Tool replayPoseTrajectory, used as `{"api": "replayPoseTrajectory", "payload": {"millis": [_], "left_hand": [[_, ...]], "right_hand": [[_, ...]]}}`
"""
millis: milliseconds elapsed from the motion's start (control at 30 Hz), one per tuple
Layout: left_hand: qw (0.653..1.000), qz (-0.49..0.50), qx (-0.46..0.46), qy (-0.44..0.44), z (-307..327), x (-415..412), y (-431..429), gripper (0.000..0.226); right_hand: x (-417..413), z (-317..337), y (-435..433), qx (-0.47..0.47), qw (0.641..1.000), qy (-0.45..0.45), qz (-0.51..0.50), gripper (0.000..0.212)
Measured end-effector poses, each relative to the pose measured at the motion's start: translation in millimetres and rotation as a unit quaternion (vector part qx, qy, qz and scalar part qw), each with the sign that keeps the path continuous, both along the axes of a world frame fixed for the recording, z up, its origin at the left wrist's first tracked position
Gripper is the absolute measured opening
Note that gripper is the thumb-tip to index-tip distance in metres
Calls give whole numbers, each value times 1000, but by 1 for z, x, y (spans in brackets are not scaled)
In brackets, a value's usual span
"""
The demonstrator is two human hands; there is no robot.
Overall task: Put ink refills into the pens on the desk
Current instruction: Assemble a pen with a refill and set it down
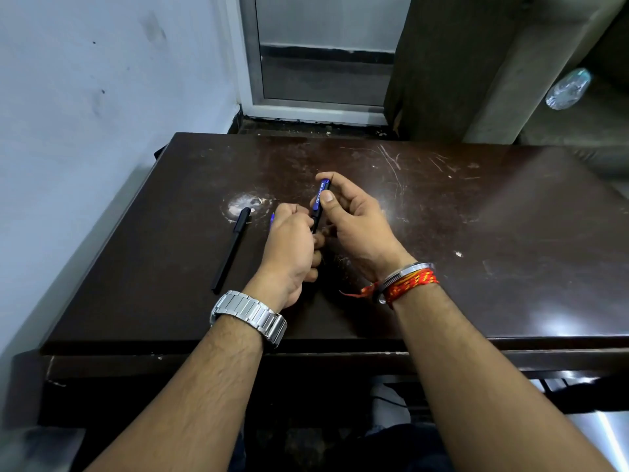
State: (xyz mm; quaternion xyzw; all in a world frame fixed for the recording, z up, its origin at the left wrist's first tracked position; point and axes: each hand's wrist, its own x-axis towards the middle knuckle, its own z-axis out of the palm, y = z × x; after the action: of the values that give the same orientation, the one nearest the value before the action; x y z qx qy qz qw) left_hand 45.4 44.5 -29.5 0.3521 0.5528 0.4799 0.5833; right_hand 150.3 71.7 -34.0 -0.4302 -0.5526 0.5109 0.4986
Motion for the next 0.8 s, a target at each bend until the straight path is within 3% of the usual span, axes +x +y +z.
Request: {"api": "replayPoseTrajectory", "payload": {"millis": [100, 233, 333, 500, 600, 667, 800], "left_hand": [[1000, 1, -4, -2, 1, -1, 1, 21], [997, 23, 7, -71, 3, 0, 2, 22], [997, 49, 37, -48, 3, 2, 4, 20], [998, 39, 48, 0, -3, -1, 3, 9], [998, 24, 50, 7, -3, 1, 2, 16], [997, 19, 52, 56, -3, 2, 1, 17], [979, 68, 105, 164, -2, 1, -3, 17]], "right_hand": [[1, 0, 0, -12, 999, 28, 16, 22], [-8, 1, -5, -59, 995, 82, 6, 29], [-16, 3, -10, -115, 989, 88, -14, 25], [-9, 10, -13, -125, 988, 89, -11, 11], [-6, 9, -11, -105, 993, 26, -38, 5], [-2, 7, -6, -81, 991, -37, -103, 10], [14, 5, -1, -5, 936, -256, -242, 13]]}}
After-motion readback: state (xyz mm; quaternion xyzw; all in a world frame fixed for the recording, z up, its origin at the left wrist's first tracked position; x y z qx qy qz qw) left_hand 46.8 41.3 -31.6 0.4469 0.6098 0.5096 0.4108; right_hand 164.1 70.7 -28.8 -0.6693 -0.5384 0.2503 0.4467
